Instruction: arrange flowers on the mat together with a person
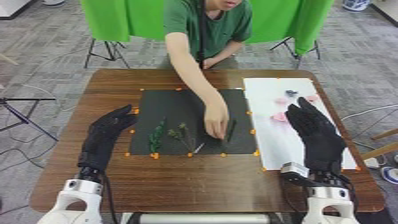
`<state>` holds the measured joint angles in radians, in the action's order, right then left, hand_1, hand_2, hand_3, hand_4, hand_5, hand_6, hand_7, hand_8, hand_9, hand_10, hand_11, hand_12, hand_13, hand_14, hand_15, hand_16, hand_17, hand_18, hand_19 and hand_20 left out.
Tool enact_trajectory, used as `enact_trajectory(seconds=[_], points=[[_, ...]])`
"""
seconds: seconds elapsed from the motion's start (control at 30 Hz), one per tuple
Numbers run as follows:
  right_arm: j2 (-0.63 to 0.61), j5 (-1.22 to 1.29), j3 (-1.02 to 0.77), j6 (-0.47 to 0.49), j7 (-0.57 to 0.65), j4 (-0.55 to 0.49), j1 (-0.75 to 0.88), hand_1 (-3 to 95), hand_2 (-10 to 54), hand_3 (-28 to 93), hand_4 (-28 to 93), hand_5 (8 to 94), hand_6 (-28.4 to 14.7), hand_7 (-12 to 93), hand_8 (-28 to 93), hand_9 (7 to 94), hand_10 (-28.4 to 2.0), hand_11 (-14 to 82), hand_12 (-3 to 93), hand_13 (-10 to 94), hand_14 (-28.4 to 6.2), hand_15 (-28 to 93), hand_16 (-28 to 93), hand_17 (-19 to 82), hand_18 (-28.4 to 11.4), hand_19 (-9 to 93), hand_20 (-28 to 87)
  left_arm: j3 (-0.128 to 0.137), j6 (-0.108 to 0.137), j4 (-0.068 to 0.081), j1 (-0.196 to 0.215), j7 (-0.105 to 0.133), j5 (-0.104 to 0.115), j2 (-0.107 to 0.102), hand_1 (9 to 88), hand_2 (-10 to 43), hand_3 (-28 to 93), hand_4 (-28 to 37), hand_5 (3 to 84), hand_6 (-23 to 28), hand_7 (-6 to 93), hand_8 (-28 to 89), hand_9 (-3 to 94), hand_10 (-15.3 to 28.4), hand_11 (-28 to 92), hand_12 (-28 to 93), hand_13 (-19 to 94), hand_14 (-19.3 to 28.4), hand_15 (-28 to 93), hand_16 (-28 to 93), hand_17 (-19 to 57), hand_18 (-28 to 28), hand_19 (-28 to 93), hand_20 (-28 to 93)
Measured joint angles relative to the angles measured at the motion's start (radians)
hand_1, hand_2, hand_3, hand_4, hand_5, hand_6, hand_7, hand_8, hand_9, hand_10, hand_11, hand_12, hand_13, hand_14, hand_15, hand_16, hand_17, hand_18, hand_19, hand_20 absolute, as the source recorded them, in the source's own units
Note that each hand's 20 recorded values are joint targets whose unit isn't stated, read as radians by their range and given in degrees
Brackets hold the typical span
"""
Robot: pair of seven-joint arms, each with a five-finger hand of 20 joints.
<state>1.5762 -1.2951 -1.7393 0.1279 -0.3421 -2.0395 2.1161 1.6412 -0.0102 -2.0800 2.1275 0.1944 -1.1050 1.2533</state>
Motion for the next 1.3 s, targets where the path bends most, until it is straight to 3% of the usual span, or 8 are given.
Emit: enact_trajectory(seconds=[0.33,0.67,0.93,1.13,1.3], points=[[0.000,0.002,0.003,-0.019,-0.002,0.000,0.007,4.0,2.2,83,-18,47.8,-0.8,11,-10,49.3,-14.6,6.0,9.3,38,-10.3,14,2,23,-12.1,2,25,0.002,0.001,-0.003,0.010,-0.004,0.001,0.001,30.0,-4.1,62,-15.5,44.4,4.0,15.0,-6,44.2,13.3,20,16,33,16.9,15,4,3.7,12.1,8,16],[0.004,-0.003,0.007,-0.020,-0.002,0.000,0.010,10.3,-8.2,81,-17,50.2,-1.1,12,-10,53.1,-13.9,6.8,10.3,41,-10.0,15,1,26,-12.6,3,27,0.010,-0.001,-0.010,0.019,-0.013,0.002,0.004,30.1,-3.9,61,-15.6,43.9,4.0,14.5,-6,44.0,13.2,20,16,33,16.9,15,4,3.6,12.1,7,16],[0.006,-0.019,0.005,-0.020,-0.002,0.000,0.012,13.3,-9.5,81,-17,50.2,-1.1,13,-10,53.6,-14.2,7.0,11.4,42,-9.9,16,2,27,-12.4,6,29,0.014,-0.002,-0.012,0.022,-0.015,0.001,0.006,30.3,-3.7,61,-15.5,44.0,4.0,14.4,-6,44.0,13.2,20,16,33,16.9,15,4,3.6,12.1,7,16],[-0.001,-0.049,0.007,-0.032,0.011,-0.003,0.011,21.7,-9.5,74,-18,51.9,-2.3,13,-10,59.1,-15.5,9.9,15.9,53,-12.9,17,9,37,-14.1,17,39,0.015,-0.001,-0.015,0.029,-0.016,0.001,0.010,30.4,-3.8,61,-15.6,44.0,4.0,14.4,-6,44.0,13.2,20,16,33,17.0,15,4,3.6,12.1,7,16],[-0.054,-0.326,0.022,-0.195,0.159,-0.055,-0.008,26.7,-9.5,69,-21,54.0,-4.0,12,-9,63.0,-17.3,10.9,16.3,67,-13.2,20,20,46,-15.0,41,44,0.023,0.000,-0.020,0.038,-0.018,0.001,0.013,30.3,-3.9,61,-15.6,44.0,3.9,14.6,-6,44.0,13.2,20,16,33,16.9,15,4,3.6,12.1,8,16]])
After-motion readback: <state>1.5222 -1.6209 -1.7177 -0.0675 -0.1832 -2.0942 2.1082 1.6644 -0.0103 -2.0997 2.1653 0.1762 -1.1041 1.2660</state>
